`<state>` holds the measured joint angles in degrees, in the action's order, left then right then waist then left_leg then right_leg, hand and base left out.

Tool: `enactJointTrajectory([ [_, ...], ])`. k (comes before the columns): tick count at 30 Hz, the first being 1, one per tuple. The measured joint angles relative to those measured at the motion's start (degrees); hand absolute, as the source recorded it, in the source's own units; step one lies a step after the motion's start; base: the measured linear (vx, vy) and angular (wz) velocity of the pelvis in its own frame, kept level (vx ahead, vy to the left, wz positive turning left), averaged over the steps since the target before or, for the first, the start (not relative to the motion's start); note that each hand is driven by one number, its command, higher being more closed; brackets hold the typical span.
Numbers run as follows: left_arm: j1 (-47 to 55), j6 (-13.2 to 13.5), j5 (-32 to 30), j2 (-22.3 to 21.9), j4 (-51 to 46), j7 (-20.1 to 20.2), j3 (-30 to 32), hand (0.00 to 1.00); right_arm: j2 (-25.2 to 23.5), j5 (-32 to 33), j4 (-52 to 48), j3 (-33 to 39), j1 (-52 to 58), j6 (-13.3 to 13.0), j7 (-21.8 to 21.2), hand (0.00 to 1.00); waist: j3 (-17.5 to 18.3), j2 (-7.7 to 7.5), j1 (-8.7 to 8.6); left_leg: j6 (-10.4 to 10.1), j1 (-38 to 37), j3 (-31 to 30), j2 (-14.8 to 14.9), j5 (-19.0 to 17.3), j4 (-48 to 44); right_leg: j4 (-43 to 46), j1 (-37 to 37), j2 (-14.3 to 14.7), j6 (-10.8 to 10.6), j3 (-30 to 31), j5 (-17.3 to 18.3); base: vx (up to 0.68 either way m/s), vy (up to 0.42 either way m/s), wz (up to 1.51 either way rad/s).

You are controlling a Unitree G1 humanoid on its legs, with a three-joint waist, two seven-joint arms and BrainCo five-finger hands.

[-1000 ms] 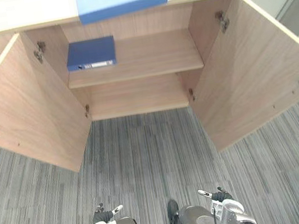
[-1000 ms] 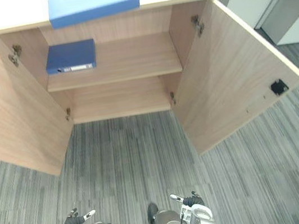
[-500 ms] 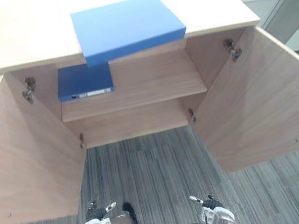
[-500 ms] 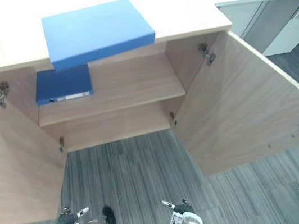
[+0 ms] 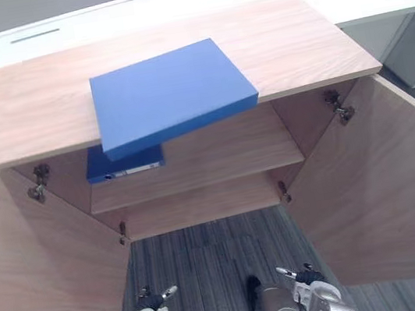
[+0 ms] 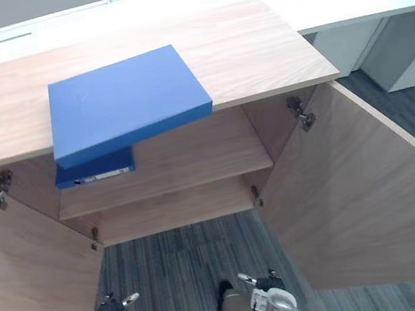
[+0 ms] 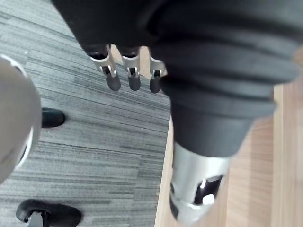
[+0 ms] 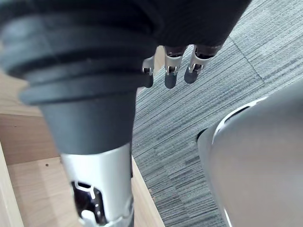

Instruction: Walk over to the cabinet, pick up the folder, carry it to the office cabinet, place the folder inside the office cabinet, then close the office cabinet door

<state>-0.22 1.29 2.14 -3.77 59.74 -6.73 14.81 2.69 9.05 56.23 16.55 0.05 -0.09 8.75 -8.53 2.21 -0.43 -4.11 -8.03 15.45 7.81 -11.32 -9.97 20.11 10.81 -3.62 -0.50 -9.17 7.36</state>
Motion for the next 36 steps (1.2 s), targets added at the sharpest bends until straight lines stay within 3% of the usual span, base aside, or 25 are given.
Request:
enactJointTrajectory([
  [4, -0.97, 0.06, -0.01, -0.64, -1.68, 0.12, 0.08, 0.00, -0.48, 0.22, 0.87, -0.72, 1.59, 0.02, -0.01, 0.00, -0.56, -2.05, 1.14, -0.45, 5.78, 2.02, 4.40, -0.67, -17.43, -3.03, -6.42, 0.21, 0.85, -1.89, 1.85, 0.12, -0.158, 0.31],
  [6, -0.96, 0.07, -0.02, -0.65, -1.94, 0.12, 0.18, 0.00, -0.49, 0.32, 0.83, -0.69, 1.85, 0.02, -0.01, 0.00, -0.48, -2.08, 1.14, -0.35, 8.07, 3.20, 5.04, -2.07, -18.71, -3.72, -7.07, 0.15, 0.89, -1.71, 2.01, 0.09, 0.019, -0.09],
  [9, -1.07, 0.06, -0.04, -0.64, -2.41, 0.08, 0.38, 0.00, -0.46, 0.73, 0.83, -0.59, 2.05, 0.05, 0.02, 0.00, -0.49, -2.09, 1.43, -0.17, 9.99, 3.44, 4.19, -2.06, -11.78, -3.68, -7.14, -0.43, -0.19, -0.51, 1.75, 0.11, 0.139, -0.24],
  [10, -1.14, 0.03, -0.05, -0.73, -2.38, 0.15, 0.38, 0.00, -0.57, 0.71, 0.93, -0.57, 2.10, 0.08, 0.07, 0.00, -0.16, -1.71, 1.57, -0.85, 9.34, 2.97, 2.83, 2.28, -5.71, -2.68, -7.10, -0.75, -1.69, 0.56, 2.43, 0.12, 0.211, -0.30],
  [12, -1.15, 0.05, -0.08, -0.26, -2.24, 0.05, 0.56, 0.00, -1.26, 0.71, 0.80, -0.58, 2.76, 0.21, 0.04, 0.00, 0.54, -3.27, 1.67, -0.42, 7.44, 3.45, 0.72, 3.17, -3.26, -4.59, -8.10, -1.74, -3.19, 1.65, 1.71, 0.14, 0.144, -0.14],
  [15, -0.88, -0.01, -0.16, 0.08, -2.27, 0.30, 0.76, 0.00, -2.24, 0.64, 0.87, -0.54, 3.15, 0.22, 0.02, 0.00, 0.84, -4.16, 1.78, -0.12, 6.15, 3.69, -1.04, 3.31, -2.15, -8.30, -10.61, -3.03, -4.01, 1.91, 0.24, 0.11, 0.152, 0.01],
  [20, 0.08, -0.01, -1.27, 0.53, -2.14, 1.05, 0.10, 0.00, -2.03, -0.14, 0.99, -0.34, 3.30, 0.14, -0.01, 0.00, 1.04, -3.39, 1.55, 0.46, 2.62, 4.14, -2.46, 4.46, 2.26, -11.70, -13.50, -3.29, -4.61, 2.07, -0.86, 0.04, 0.047, -0.02],
  [27, 0.63, -0.01, -1.22, 1.70, -2.45, 0.36, -5.66, 0.00, -1.11, -0.43, 3.25, 0.40, 2.46, -0.26, 0.08, 0.00, 1.55, -2.23, 0.72, 0.40, 0.65, 1.23, -2.92, 8.29, 8.21, -17.34, -16.04, -1.91, -3.88, 0.91, -4.12, -0.03, -0.031, 0.04],
  [29, 1.80, 0.06, -1.20, 1.77, -6.48, -0.99, -7.09, 0.00, -0.99, -0.43, 3.33, 0.33, 2.23, -0.26, 0.16, 0.00, 1.55, -2.16, 0.53, 0.53, 0.90, -0.15, -3.02, 8.75, 9.34, -18.07, -15.99, -1.70, -3.83, 0.36, -4.79, -0.08, -0.019, 0.19],
  [36, 10.84, 2.47, -1.20, 6.13, -34.58, -5.94, -9.63, 0.00, -0.03, -0.31, 2.27, -4.03, 3.14, -1.30, 0.89, 0.00, 1.49, -2.53, 1.28, 1.82, 0.93, -2.10, -4.00, 10.16, 11.27, -19.23, -15.61, -2.10, -4.01, 0.25, -6.42, -0.10, 0.009, 0.04],
])
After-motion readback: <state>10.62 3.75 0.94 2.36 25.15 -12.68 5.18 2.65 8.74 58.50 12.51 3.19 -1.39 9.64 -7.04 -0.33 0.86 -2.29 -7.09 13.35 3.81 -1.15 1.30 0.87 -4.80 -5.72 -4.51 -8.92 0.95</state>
